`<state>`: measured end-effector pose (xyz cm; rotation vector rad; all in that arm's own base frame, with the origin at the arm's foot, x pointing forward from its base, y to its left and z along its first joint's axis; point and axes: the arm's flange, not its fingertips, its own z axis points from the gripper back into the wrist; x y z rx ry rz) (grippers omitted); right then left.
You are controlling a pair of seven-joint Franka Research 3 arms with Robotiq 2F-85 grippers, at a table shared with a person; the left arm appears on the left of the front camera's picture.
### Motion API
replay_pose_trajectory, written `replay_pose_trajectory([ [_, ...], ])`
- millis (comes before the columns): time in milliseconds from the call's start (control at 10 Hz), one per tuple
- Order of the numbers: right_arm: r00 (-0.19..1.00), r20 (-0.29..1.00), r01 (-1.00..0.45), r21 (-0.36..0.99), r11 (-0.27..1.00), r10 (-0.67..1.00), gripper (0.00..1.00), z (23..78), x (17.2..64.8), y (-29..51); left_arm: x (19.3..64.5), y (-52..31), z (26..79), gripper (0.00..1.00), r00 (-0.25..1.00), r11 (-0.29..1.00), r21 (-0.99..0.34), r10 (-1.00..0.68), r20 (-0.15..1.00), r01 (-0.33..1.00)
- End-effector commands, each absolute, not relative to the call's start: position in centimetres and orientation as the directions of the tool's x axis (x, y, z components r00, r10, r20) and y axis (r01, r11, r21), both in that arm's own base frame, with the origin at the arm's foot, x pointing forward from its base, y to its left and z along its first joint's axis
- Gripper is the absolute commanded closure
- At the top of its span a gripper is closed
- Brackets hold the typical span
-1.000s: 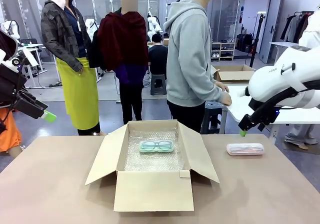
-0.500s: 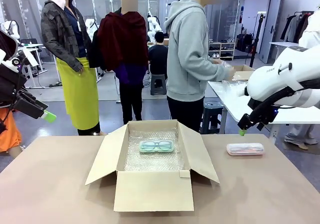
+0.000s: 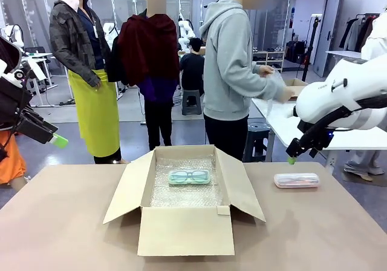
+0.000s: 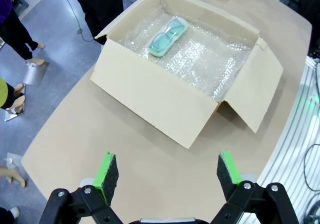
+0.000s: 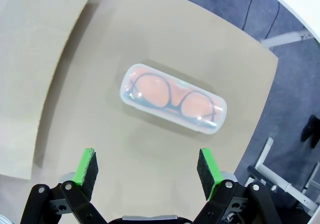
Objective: Pack the glasses set securely to prepare it for shipping.
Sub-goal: Put the Glasses case from the right side of the table into the Package Box.
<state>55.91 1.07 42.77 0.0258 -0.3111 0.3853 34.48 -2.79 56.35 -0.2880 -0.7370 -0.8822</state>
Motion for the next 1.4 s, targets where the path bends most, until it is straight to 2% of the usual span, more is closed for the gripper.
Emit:
replay_pose_trajectory([
  [0,0.903,0.232,-0.354,-0.074,0.932,0.361,0.0,41.9,59.3,1.6,34.5,-2.6,56.5,0.0,0.402,0.61,0.06,-0.591,0.7,0.79],
  [400,0.922,0.183,-0.333,-0.079,0.94,0.342,0.0,40.8,63.1,0.5,34.5,-2.6,56.5,0.0,0.402,0.61,0.06,-0.591,0.7,0.79],
  [500,0.903,0.168,-0.382,-0.112,0.917,0.396,0.0,40.9,63.7,0.3,34.5,-2.6,56.5,0.0,0.402,0.61,0.06,-0.591,0.7,0.79],
  [600,0.84,0.122,-0.51,-0.155,0.846,0.529,0.0,41.2,64.3,-0.1,34.5,-2.6,56.5,0.0,0.402,0.61,0.06,-0.591,0.7,0.79],
  [900,0.517,-0.045,-0.853,-0.111,0.51,0.855,0.0,40.7,65.9,-0.7,34.5,-2.6,56.5,0.0,0.402,0.61,0.06,-0.591,0.7,0.79],
  [1100,0.276,-0.061,-0.961,-0.03,0.274,0.959,0.0,39.9,66.1,-1.0,34.5,-2.6,56.5,0.0,0.402,0.61,0.06,-0.591,0.7,0.79],
  [1300,0.066,-0.054,-0.997,-0.032,0.064,0.996,0.0,39.0,65.9,-1.5,34.5,-2.6,56.5,0.0,0.402,0.61,0.06,-0.591,0.7,0.79],
])
